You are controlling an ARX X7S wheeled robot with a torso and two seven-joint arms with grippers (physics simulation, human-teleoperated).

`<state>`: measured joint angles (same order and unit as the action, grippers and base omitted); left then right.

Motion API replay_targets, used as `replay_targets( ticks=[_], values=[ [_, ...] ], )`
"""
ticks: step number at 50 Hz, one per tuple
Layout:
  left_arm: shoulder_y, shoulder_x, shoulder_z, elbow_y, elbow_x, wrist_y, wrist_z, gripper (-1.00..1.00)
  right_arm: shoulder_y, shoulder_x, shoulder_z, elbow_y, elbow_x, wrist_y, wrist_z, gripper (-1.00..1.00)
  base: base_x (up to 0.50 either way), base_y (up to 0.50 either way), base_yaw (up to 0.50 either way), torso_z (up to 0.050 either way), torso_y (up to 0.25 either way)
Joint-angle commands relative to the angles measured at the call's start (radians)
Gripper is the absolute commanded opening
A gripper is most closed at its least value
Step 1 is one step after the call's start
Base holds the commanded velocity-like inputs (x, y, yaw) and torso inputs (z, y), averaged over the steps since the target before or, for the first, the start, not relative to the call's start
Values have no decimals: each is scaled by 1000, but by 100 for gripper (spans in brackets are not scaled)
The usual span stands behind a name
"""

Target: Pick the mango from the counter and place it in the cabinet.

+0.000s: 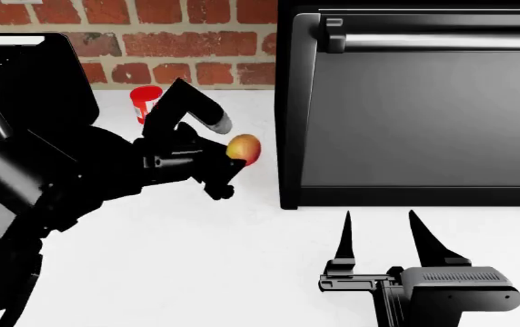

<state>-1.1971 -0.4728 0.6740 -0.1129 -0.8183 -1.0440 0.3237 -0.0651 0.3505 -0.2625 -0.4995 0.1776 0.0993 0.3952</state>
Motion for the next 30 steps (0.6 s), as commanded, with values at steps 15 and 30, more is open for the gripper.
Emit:
replay_targets(
  ticks=[15, 30],
  values=[
    [214, -106, -491, 483, -349, -179, -605, -100, 5, 2, -11, 38, 3, -14, 1, 100, 0, 0, 0, 0, -1],
    [371, -133, -660, 674, -495, -159, -781, -100, 9, 5, -19, 25, 0, -1, 7, 100, 0, 0, 0, 0, -1]
  ],
)
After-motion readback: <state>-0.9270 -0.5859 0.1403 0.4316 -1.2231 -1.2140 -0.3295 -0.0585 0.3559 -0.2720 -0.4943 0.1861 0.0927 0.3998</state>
